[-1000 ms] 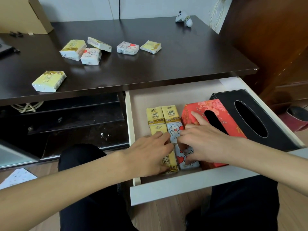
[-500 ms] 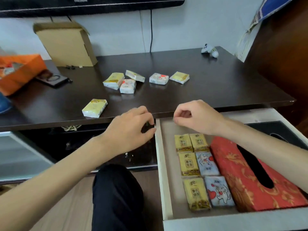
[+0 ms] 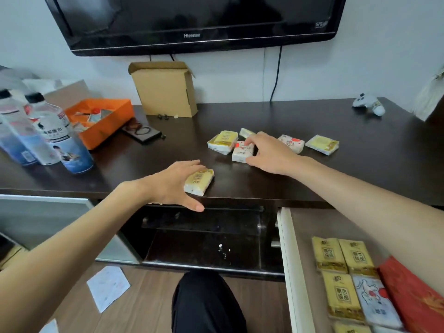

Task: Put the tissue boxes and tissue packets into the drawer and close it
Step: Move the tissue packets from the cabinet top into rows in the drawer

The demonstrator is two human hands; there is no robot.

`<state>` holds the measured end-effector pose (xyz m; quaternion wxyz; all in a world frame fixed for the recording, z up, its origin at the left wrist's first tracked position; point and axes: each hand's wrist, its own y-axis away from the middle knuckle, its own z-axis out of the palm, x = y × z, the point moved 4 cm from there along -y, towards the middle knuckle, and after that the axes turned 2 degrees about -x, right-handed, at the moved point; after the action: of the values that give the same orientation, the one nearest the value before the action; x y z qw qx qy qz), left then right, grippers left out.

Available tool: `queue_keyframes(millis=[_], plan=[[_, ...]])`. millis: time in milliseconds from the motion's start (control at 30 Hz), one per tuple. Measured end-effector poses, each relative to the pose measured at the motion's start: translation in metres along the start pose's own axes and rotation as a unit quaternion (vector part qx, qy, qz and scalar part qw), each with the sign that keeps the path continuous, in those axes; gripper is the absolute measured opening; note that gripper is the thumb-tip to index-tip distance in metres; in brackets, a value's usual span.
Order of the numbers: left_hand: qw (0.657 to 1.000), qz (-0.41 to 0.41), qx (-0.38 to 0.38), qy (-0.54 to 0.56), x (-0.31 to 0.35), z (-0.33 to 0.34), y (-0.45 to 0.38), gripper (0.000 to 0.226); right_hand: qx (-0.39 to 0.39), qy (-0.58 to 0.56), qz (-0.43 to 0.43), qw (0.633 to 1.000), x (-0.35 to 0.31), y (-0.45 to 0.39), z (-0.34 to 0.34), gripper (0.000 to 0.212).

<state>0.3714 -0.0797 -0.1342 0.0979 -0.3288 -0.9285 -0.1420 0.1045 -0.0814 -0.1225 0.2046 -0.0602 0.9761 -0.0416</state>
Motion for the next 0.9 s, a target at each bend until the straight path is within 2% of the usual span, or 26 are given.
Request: queue_keyframes(millis=[133,233,400,533,733,900], plan=[[0.999,0.002,-0.02,0.031,-0.015,0.002,-0.009,0.113,-0.037,0.05,0.013,0.998,0.004,-0.021,0.005,0.055],[1.0,0.009,-0.019,-0.003,-0.016,0.0,-0.014,0.104,-0.055,0.072,0.01,0.996,0.008,-0.029,0.009,0.059],[0.997,0.023,0.007,-0.067,-0.009,-0.007,-0.017,0.081,-0.06,0.088,0.012,0.994,0.008,-0.034,0.011,0.049],[0.995,0.007,0.033,-0.093,-0.002,-0.009,-0.016,0.074,-0.059,0.085,0.0,0.995,0.007,-0.031,0.009,0.042],[0.996,-0.006,0.054,-0.064,0.006,0.003,-0.019,0.067,-0.104,0.072,-0.013,0.992,0.007,0.013,-0.003,0.045],[0.997,0.018,0.072,-0.008,0.039,0.008,-0.023,0.06,-0.075,0.047,-0.027,0.996,0.012,0.07,-0.028,0.045]])
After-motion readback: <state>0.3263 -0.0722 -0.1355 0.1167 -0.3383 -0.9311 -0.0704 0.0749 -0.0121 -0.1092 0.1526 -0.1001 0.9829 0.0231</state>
